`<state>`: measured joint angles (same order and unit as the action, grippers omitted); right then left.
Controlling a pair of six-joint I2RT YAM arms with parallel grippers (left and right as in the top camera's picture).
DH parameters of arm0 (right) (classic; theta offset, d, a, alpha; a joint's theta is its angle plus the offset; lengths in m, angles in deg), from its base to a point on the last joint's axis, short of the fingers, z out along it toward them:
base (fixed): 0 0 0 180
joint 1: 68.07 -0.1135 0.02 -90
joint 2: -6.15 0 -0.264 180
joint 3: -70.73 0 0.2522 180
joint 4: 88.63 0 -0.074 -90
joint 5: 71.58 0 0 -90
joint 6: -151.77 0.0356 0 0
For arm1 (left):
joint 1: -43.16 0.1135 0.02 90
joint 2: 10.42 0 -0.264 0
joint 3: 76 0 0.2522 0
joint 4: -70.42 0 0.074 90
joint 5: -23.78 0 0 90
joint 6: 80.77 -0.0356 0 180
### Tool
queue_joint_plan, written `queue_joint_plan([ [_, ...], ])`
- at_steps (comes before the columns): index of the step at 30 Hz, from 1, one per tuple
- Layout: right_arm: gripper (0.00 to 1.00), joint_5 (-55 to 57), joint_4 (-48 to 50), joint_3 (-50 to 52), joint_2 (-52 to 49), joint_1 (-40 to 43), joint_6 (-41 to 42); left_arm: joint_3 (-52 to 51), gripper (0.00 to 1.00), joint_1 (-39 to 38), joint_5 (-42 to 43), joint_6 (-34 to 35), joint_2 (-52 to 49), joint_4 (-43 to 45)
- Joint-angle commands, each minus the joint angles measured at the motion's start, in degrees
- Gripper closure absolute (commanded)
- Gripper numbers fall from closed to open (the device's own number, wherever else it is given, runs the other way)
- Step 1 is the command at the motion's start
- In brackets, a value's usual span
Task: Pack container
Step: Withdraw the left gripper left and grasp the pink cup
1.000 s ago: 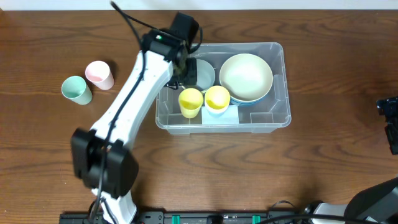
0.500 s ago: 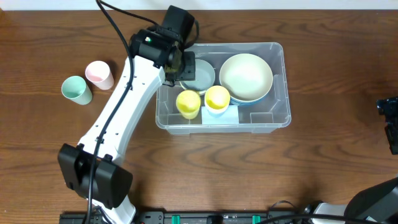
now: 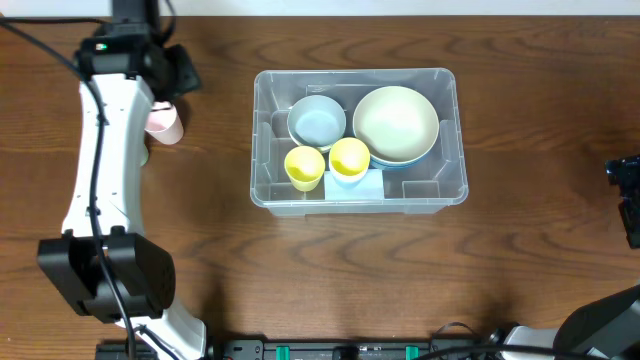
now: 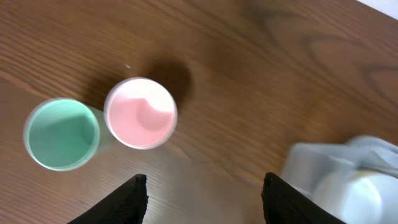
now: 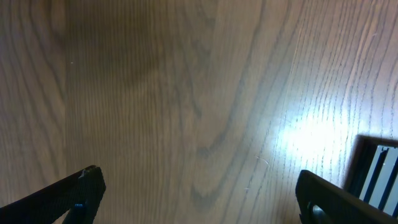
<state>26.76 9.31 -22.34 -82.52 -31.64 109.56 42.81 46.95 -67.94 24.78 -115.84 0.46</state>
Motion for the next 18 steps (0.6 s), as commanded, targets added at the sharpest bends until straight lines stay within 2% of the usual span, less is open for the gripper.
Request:
queue_joint_plan([
  [1, 0.01, 0.2, 0.0, 0.0, 0.2, 0.4, 1.0, 0.9, 0.4, 0.1, -0.3, -6.9, -4.0, 0.8],
  [7, 0.01, 0.2, -0.1, 0.0, 0.2, 0.4, 1.0, 0.9, 0.4, 0.3, -1.4, -10.6, -10.3, 2.3],
  [18, 0.01, 0.2, -0.1, 0.0, 0.2, 0.4, 1.0, 0.9, 0.42, 4.0, -2.0, -10.6, -16.9, 3.3],
])
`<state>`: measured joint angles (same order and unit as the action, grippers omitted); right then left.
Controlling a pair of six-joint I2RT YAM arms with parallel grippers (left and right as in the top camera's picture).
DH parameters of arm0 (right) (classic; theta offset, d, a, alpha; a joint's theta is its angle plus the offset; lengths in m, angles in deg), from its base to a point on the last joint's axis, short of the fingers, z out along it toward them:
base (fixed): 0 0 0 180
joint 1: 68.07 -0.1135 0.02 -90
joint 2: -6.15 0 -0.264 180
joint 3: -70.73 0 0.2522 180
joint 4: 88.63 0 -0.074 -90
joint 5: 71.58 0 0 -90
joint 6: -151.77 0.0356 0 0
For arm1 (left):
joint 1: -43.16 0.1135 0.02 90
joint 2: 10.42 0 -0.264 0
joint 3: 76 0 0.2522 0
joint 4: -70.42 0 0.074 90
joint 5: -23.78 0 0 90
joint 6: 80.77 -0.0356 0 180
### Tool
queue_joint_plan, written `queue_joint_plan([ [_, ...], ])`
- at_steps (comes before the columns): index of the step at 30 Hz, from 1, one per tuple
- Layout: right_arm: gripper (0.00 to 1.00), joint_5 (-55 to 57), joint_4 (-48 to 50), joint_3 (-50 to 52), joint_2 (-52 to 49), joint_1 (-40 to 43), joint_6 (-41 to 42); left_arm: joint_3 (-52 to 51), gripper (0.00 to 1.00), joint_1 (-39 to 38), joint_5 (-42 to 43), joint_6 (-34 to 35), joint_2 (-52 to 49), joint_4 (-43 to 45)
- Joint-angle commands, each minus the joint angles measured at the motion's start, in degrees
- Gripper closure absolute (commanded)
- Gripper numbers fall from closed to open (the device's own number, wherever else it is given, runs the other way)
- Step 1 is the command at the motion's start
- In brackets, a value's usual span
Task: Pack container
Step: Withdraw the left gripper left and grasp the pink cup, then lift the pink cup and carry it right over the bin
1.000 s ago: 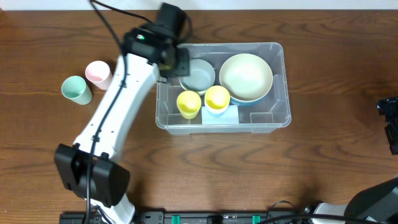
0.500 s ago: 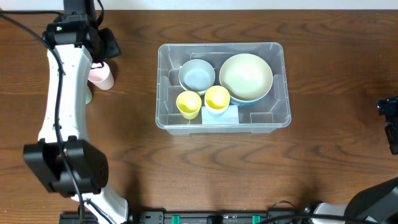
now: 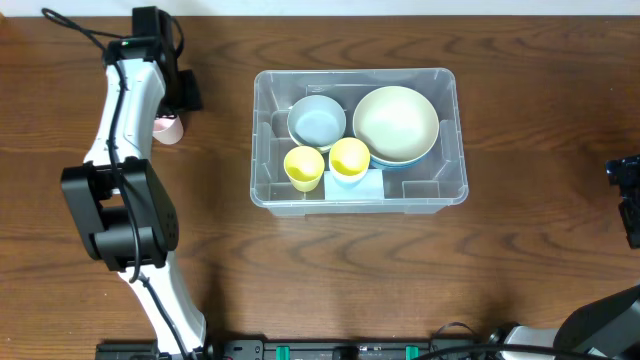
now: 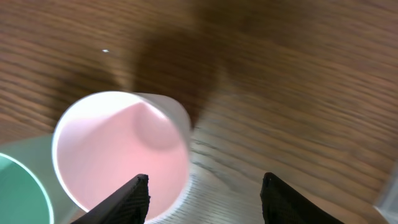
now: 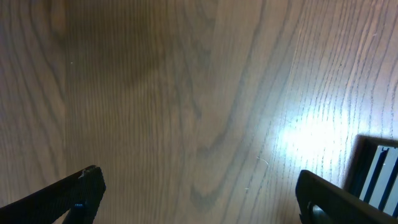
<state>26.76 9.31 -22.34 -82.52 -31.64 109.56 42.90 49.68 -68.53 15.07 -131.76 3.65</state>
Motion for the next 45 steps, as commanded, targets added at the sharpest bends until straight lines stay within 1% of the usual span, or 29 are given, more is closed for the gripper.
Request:
queue_joint_plan([
  [1, 0.01, 0.2, -0.1, 0.0, 0.2, 0.4, 1.0, 0.9, 0.42, 1.6, -1.4, -0.9, -1.3, 0.2],
  [8, 0.01, 0.2, -0.1, 0.0, 0.2, 0.4, 1.0, 0.8, 0.42, 1.8, -0.9, -0.9, -4.9, 0.4],
  [10, 0.01, 0.2, -0.1, 0.0, 0.2, 0.4, 1.0, 0.8, 0.51, 1.7, -0.6, -0.9, -5.4, 0.4],
  [12, 0.01, 0.2, -0.1, 0.0, 0.2, 0.4, 1.0, 0.8, 0.64, 1.7, -0.2, -0.9, -5.5, 0.4],
  [15, 0.01, 0.2, -0.1, 0.0, 0.2, 0.4, 1.0, 0.8, 0.81, 1.7, 0.0, -0.9, -5.5, 0.4],
  [16, 0.01, 0.2, -0.1, 0.0, 0.2, 0.4, 1.0, 0.8, 0.91, 1.7, 0.2, -0.9, -5.5, 0.2],
  [17, 0.01, 0.2, -0.1, 0.0, 0.2, 0.4, 1.0, 0.8, 0.94, 1.7, 0.3, -0.9, -5.5, -0.1],
  [21, 0.01, 0.2, 0.0, 0.0, 0.2, 0.4, 1.0, 0.9, 0.94, 1.1, 0.5, 2.0, -4.1, -0.9],
  [24, 0.01, 0.2, -0.1, 0.0, 0.2, 0.4, 1.0, 0.9, 0.94, -0.6, 1.9, 1.9, -0.6, -0.9],
  [31, 0.01, 0.2, -0.1, 0.0, 0.2, 0.4, 1.0, 0.9, 0.94, -7.2, 1.8, 2.3, 13.4, -3.6],
  [35, 0.01, 0.2, -0.1, 0.0, 0.2, 0.4, 1.0, 0.9, 0.94, -12.7, 1.9, 2.3, 22.5, -7.2],
  [38, 0.01, 0.2, -0.1, 0.0, 0.2, 0.4, 1.0, 0.9, 0.94, -18.4, 1.9, 2.3, 27.1, -10.9],
  [41, 0.01, 0.2, -0.1, 0.0, 0.2, 0.4, 1.0, 0.9, 0.94, -24.5, 1.9, 2.1, 28.3, -14.0],
  [45, 0.01, 0.2, -0.1, 0.0, 0.2, 0.4, 1.0, 0.0, 0.94, -32.1, 1.9, -0.8, 26.6, -16.6],
])
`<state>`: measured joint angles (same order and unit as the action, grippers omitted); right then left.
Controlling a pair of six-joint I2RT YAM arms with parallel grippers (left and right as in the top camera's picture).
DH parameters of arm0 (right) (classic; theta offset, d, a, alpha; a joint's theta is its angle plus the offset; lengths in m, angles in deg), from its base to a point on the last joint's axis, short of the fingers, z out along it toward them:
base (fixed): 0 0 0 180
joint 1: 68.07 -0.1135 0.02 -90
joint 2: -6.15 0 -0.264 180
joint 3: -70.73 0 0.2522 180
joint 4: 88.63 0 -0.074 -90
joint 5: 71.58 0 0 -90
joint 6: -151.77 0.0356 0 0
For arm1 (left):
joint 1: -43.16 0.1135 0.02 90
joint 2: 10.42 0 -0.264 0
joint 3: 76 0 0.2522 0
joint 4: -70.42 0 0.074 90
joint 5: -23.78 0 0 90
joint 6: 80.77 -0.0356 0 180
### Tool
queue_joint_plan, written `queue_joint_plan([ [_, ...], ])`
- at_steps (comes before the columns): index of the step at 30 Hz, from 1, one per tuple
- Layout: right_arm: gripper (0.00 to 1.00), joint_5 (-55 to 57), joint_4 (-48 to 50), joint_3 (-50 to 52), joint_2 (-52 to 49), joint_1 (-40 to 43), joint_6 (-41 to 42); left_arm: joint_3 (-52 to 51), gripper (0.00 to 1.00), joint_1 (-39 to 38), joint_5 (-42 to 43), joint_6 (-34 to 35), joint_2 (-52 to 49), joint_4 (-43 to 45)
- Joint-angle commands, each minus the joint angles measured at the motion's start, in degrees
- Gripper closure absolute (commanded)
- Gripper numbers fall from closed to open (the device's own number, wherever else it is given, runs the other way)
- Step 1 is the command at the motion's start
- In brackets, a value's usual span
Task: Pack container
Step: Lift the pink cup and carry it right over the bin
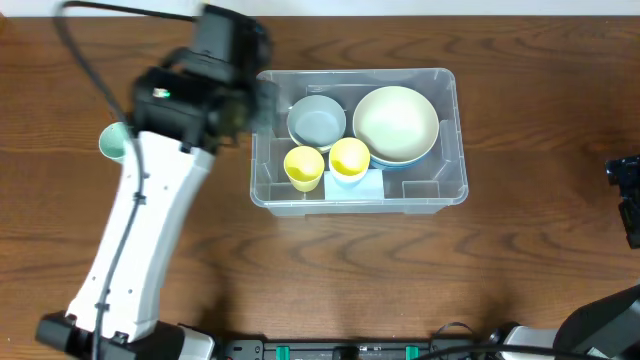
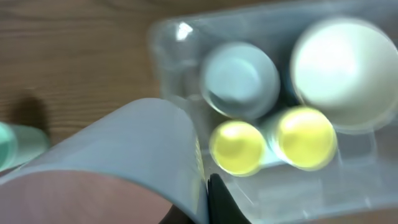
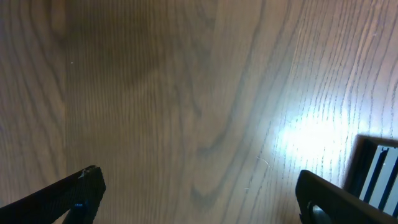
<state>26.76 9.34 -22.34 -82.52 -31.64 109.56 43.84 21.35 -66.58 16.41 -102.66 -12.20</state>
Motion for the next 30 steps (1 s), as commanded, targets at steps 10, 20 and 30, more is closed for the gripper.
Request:
queue_joint_plan([
  [10, 0.01, 0.2, -0.1, 0.0, 0.2, 0.4, 1.0, -1.8, 0.94, -10.6, -0.3, -6.0, -10.5, -6.9],
  [20, 0.01, 0.2, -0.1, 0.0, 0.2, 0.4, 1.0, -1.9, 0.94, -10.6, 3.4, -6.1, -16.0, -7.1],
  [30, 0.01, 0.2, -0.1, 0.0, 0.2, 0.4, 1.0, -2.4, 0.94, -10.6, 4.5, -6.1, -16.0, -5.3],
])
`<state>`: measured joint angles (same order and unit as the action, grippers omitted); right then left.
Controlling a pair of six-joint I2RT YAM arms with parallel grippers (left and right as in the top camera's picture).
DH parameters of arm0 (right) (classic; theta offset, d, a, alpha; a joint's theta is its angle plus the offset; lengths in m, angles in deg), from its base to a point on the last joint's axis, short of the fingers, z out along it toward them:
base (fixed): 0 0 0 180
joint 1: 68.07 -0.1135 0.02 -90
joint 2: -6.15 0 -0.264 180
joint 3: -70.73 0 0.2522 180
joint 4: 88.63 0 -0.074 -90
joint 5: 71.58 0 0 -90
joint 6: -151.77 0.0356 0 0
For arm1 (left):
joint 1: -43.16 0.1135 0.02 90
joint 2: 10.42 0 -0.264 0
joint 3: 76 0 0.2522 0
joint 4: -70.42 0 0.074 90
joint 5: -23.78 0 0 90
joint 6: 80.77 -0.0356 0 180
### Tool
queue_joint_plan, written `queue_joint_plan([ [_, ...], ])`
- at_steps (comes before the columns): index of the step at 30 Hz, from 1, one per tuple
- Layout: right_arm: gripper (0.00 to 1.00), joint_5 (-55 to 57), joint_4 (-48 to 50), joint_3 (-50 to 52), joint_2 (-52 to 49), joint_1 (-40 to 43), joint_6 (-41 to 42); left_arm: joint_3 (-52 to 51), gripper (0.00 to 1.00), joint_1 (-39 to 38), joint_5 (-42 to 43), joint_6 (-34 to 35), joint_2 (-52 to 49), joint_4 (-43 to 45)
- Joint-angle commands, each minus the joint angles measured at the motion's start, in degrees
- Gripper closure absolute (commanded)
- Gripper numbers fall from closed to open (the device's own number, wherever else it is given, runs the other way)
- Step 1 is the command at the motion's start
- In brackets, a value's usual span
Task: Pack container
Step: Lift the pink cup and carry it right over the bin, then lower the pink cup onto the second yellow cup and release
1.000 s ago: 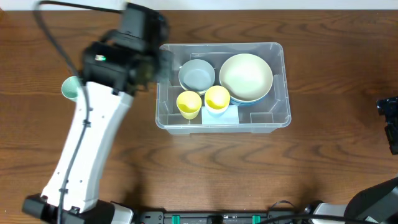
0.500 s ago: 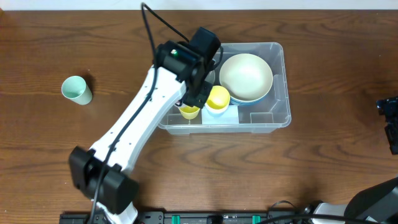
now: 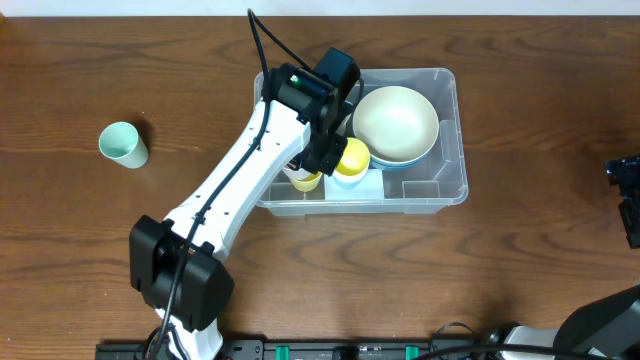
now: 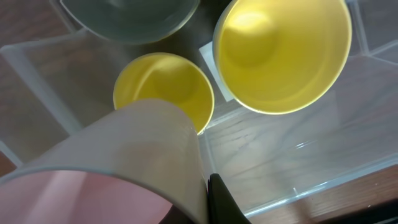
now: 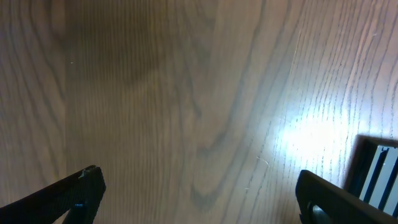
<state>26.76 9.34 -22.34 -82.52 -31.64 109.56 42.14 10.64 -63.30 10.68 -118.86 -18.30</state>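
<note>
A clear plastic container (image 3: 448, 140) sits mid-table. It holds a cream bowl (image 3: 395, 122), a grey-blue bowl (image 4: 130, 15) and two yellow cups (image 4: 165, 87) (image 4: 283, 53). My left gripper (image 3: 322, 150) is down inside the container, shut on the rim of a pink cup (image 4: 106, 174). That cup hangs just above the smaller yellow cup. One black finger (image 4: 217, 202) presses the cup's outer wall; the other is hidden. A mint green cup (image 3: 122, 143) lies on the table at far left. My right gripper (image 5: 202, 199) stands open over bare wood at the right edge.
The left arm (image 3: 230, 190) stretches diagonally from the front left up over the container's left wall. A black fixture (image 5: 376, 168) shows at the right wrist view's corner. Brown wood table (image 3: 520, 260) surrounds the container.
My left gripper with the pink cup was beside the container's left wall, higher up. Now it is lower and inside the container, over the smaller yellow cup. The right arm has not moved.
My left gripper was open above the pink and green cups at the far left. Then it stood low, open around the pink cup. Later it held the cup near the container's left wall, and now holds it inside, above a yellow cup. The green cup stays on the table.
</note>
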Motion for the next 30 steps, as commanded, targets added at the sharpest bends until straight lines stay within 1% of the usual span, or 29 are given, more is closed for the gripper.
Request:
queue_joint_plan([
  [1, 0.01, 0.2, -0.1, 0.0, 0.2, 0.4, 1.0, -0.9, 0.94, 0.1, 1.4, -0.3, 0.2, 1.3],
  [12, 0.01, 0.2, -0.1, 0.0, 0.2, 0.4, 1.0, -1.9, 0.94, 0.1, 1.6, -0.4, 0.1, 3.0],
  [13, 0.01, 0.2, -0.1, 0.0, 0.2, 0.4, 1.0, -1.9, 0.9, 0.1, 1.6, -0.4, 0.1, 3.0],
  [14, 0.01, 0.2, -0.1, 0.0, 0.2, 0.4, 1.0, -1.9, 0.83, 0.1, 1.6, -0.4, 0.1, 3.0],
  [15, 0.01, 0.2, -0.1, 0.0, 0.2, 0.4, 1.0, -1.9, 0.74, 0.1, 1.6, -0.4, 0.1, 3.0],
  [17, 0.01, 0.2, -0.1, 0.0, 0.2, 0.4, 1.0, -1.9, 0.6, 0.1, 1.6, -0.4, 0.1, 3.0],
  [19, 0.01, 0.2, -0.1, 0.0, 0.2, 0.4, 1.0, -1.9, 0.56, 0.1, 1.6, -0.4, 0.1, 3.0],
  [22, 0.01, 0.2, -0.1, 0.0, 0.2, 0.4, 1.0, -1.9, 0.56, 0.1, 0.9, -0.4, 0.1, 3.2],
  [25, 0.01, 0.2, -0.1, 0.0, 0.2, 0.4, 1.0, -1.4, 0.56, 0.7, -3.3, -0.1, 0.2, 3.2],
  [28, 0.01, 0.2, -0.1, 0.0, 0.2, 0.4, 1.0, 0.4, 0.56, 3.4, -4.0, 3.1, 1.1, 2.4],
  [30, 0.01, 0.2, -0.1, 0.0, 0.2, 0.4, 1.0, 2.2, 0.56, 6.8, -3.3, 5.3, 2.6, 2.2],
])
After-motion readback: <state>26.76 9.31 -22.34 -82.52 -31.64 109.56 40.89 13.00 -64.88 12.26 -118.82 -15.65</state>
